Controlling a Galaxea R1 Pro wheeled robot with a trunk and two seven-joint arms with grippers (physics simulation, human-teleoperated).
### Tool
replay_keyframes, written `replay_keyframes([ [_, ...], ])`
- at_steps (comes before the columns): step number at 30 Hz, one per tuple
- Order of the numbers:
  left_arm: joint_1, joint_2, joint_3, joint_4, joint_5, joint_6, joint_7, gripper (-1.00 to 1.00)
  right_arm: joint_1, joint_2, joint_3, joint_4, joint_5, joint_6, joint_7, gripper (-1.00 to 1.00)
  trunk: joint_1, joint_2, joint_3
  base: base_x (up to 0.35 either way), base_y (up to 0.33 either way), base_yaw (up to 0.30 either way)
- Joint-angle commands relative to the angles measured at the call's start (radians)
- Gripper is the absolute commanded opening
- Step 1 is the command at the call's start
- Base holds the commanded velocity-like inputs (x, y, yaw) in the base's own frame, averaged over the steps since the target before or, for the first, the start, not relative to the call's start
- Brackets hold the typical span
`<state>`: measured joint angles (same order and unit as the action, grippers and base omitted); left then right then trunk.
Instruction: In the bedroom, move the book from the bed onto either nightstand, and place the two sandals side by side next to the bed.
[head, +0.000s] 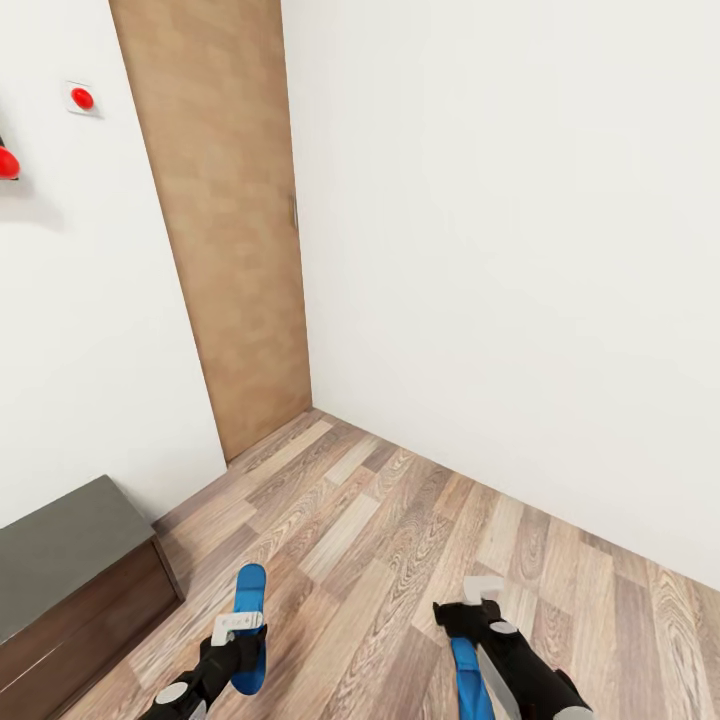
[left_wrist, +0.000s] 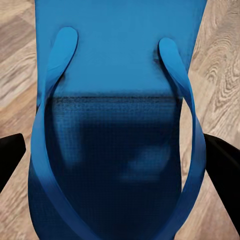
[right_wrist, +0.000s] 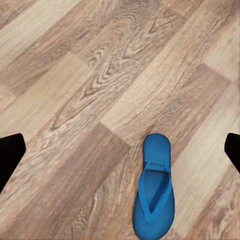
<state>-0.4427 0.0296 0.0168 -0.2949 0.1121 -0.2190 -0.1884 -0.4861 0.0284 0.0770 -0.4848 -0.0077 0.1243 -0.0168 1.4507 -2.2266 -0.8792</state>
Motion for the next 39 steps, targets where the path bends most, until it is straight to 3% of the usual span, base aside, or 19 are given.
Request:
replay_keyframes([
  [1, -0.001, -0.001, 0.002, 0.001, 0.01, -0.001, -0.008, -1.0, -0.02, -0.002, 0.002, 0.014, -0.001, 0.009, -0.009, 1.0, 0.0, 0.0, -0.001, 0.0, 0.0, 0.0],
  [6, -0.001, -0.006, 0.002, 0.008, 0.011, -0.002, -0.007, -1.0, -0.058, -0.012, 0.001, 0.043, -0.001, 0.01, -0.022, 1.0, 0.0, 0.0, -0.001, 0.0, 0.0, 0.0],
  [9, -0.001, -0.006, 0.003, 0.01, 0.011, -0.002, -0.007, -1.0, -0.062, -0.032, 0.0, 0.047, -0.001, 0.002, -0.022, 1.0, 0.0, 0.0, -0.001, 0.0, 0.0, 0.0],
  [16, -0.001, -0.007, 0.003, 0.018, 0.011, -0.002, -0.006, -1.0, -0.064, -0.048, -0.002, 0.052, -0.002, -0.012, -0.022, 1.0, 0.004, -0.007, -0.004, 0.0, 0.0, 0.0],
  [21, -0.001, -0.007, 0.003, 0.033, 0.011, -0.002, -0.006, -1.0, -0.065, -0.117, -0.034, 0.054, -0.002, -0.015, -0.02, 1.0, 0.023, -0.042, -0.02, 0.0, 0.0, 0.0],
  [23, -0.001, -0.007, 0.003, 0.035, 0.011, -0.002, -0.006, -1.0, -0.065, -0.13, -0.044, 0.054, -0.002, -0.015, -0.02, 1.0, 0.03, -0.056, -0.026, 0.0, 0.0, 0.0],
  [28, -0.001, -0.007, 0.003, 0.036, 0.011, -0.002, -0.007, -1.0, -0.065, -0.145, -0.05, 0.054, -0.001, -0.015, -0.02, 1.0, 0.05, -0.091, -0.042, 0.0, 0.0, 0.0],
  [39, -0.004, -0.007, 0.003, 0.0, 0.009, 0.003, -0.006, -1.0, -0.065, -0.148, -0.053, 0.114, -0.001, -0.014, -0.021, 1.0, 0.092, -0.168, -0.076, 0.0, 0.0, 0.0],
])
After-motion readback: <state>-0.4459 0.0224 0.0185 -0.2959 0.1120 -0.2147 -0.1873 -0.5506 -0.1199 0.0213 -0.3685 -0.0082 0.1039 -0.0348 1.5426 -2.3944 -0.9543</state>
